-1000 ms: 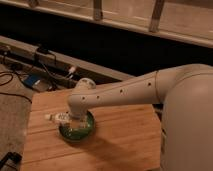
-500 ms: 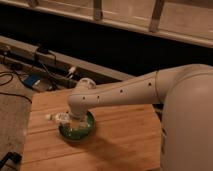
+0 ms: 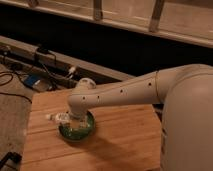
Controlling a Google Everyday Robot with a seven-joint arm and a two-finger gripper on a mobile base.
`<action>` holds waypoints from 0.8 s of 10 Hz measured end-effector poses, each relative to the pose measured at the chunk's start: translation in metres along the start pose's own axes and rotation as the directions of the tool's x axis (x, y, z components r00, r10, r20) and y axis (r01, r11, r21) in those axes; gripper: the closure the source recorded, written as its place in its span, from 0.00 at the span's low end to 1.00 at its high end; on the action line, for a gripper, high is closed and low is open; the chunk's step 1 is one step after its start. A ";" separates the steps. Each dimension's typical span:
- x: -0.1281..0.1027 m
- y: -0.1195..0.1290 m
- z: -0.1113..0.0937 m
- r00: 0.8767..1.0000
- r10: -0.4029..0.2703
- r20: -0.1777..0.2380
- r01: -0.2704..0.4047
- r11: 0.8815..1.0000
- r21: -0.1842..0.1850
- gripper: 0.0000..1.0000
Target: Place the bottle in the ceramic bowl
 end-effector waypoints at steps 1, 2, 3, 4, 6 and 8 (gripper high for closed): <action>0.000 0.000 0.000 1.000 0.000 0.000 0.000 1.000 0.000 0.54; 0.000 0.000 0.000 1.000 0.000 0.000 0.000 1.000 0.000 0.44; 0.000 0.000 0.000 1.000 0.000 0.000 0.000 1.000 0.000 0.36; 0.000 0.000 0.000 1.000 0.000 0.000 0.000 1.000 0.000 0.24; 0.000 0.000 0.000 1.000 0.000 0.000 0.000 1.000 0.000 0.20; 0.000 0.000 0.000 1.000 0.000 0.000 0.000 1.000 0.000 0.20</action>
